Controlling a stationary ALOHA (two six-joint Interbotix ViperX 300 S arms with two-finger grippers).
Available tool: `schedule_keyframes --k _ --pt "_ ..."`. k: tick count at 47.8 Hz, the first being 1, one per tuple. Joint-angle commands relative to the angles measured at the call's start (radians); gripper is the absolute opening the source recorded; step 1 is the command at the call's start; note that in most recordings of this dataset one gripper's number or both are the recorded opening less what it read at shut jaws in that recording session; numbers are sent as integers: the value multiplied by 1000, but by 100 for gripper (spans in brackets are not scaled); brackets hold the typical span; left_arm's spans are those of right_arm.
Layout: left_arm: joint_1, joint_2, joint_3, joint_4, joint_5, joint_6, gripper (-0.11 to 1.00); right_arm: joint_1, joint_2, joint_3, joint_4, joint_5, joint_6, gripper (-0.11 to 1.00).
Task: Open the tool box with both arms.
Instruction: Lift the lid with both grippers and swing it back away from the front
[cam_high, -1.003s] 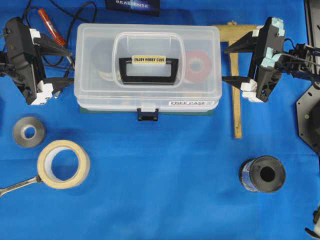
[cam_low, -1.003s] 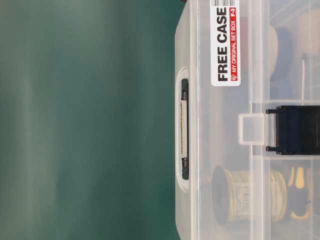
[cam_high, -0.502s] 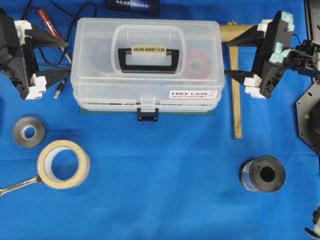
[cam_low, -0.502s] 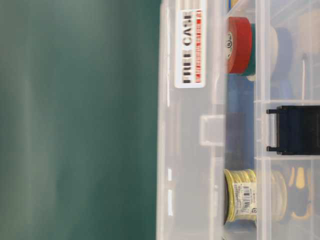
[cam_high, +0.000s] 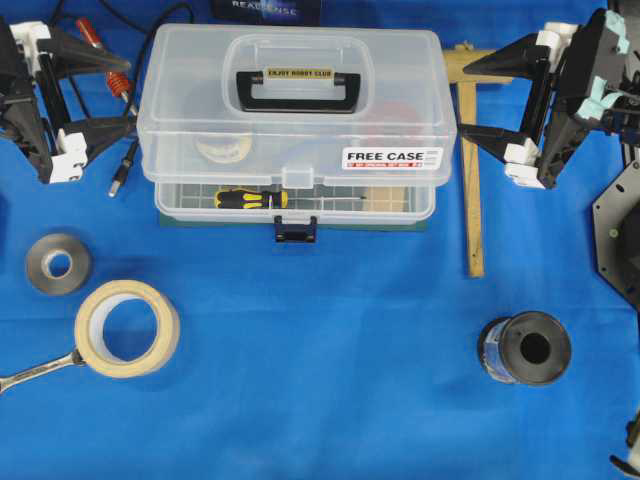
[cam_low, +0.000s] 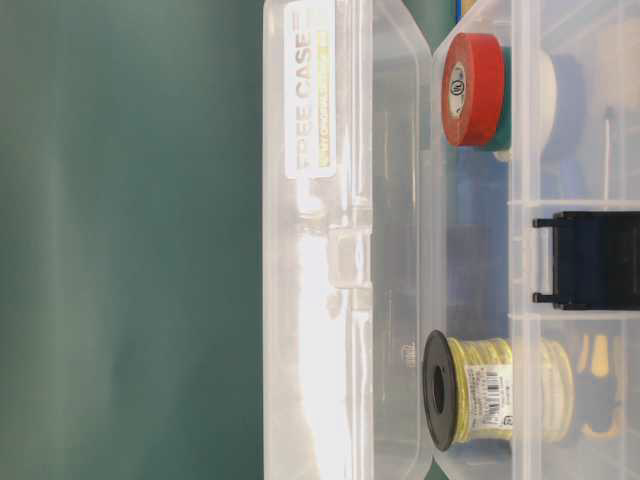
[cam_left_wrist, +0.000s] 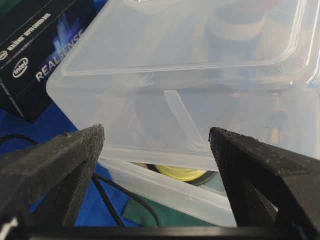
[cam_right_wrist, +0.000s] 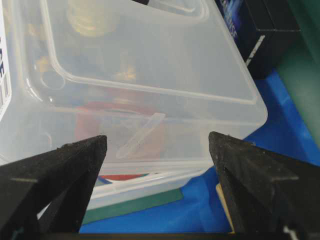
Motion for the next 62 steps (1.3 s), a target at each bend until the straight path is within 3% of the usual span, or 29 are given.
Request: schedule_keyframes --k 1,35,62 --pt "-2 -5 -48 -2 -44 -3 93 14 -5 -69 3 -55 2 85" --pt "123 17 -75 -2 -124 -3 93 -91 2 -89 0 -104 0 85" --pt "173 63 -98 -2 -152 -2 93 -170 60 -114 0 -103 0 85"
